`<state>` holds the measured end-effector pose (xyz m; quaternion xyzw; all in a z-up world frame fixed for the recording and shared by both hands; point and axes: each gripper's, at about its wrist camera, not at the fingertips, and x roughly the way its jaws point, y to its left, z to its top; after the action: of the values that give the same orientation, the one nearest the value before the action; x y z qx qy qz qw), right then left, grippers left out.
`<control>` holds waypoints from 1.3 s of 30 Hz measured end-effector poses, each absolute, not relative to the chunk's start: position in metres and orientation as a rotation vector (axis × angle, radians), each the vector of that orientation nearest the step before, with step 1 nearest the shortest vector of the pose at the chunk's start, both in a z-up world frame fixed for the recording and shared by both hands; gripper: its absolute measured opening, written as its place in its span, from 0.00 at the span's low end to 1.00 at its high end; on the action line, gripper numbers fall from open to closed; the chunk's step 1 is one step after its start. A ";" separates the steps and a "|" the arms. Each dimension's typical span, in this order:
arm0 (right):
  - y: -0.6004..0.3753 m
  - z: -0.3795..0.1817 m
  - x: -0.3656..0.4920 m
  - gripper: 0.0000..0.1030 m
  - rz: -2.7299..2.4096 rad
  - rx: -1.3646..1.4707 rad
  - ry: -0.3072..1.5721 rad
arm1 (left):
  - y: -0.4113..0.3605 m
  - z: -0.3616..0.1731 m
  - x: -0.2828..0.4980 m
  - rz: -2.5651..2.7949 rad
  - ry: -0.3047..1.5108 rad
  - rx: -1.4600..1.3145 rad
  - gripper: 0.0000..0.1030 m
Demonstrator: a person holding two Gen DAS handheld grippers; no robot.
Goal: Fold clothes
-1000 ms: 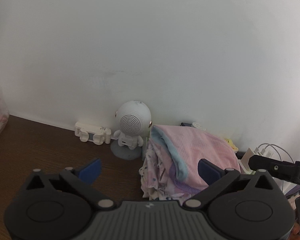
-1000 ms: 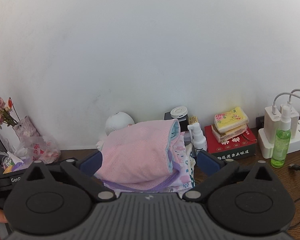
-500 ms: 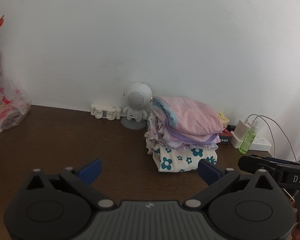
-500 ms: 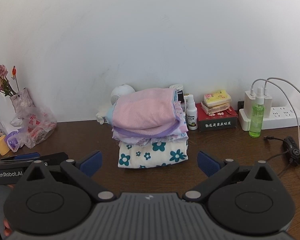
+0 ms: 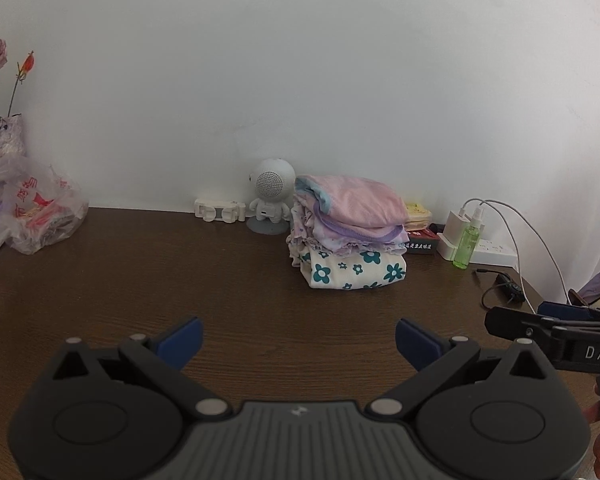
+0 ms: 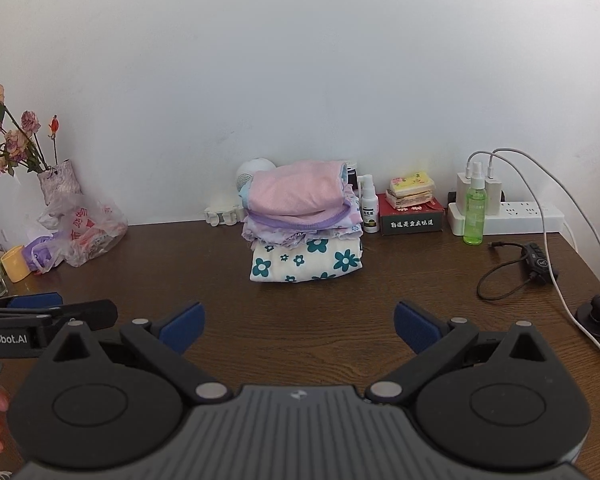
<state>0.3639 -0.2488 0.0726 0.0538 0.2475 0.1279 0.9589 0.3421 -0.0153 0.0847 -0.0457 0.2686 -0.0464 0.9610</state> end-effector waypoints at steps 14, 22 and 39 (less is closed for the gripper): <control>-0.245 0.063 0.246 1.00 0.219 0.033 0.457 | -0.028 0.067 0.231 -0.153 0.583 -0.042 1.00; -0.238 0.055 0.181 1.00 0.216 0.002 0.452 | -0.023 0.057 0.166 -0.168 0.539 -0.076 1.00; -0.224 0.021 0.078 1.00 0.257 0.054 0.510 | -0.017 0.012 0.062 -0.220 0.521 -0.100 1.00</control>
<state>0.0784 -0.2237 0.0206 0.0268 0.2518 0.1267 0.9591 0.0615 -0.0174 0.0125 -0.0491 0.2572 -0.1086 0.9590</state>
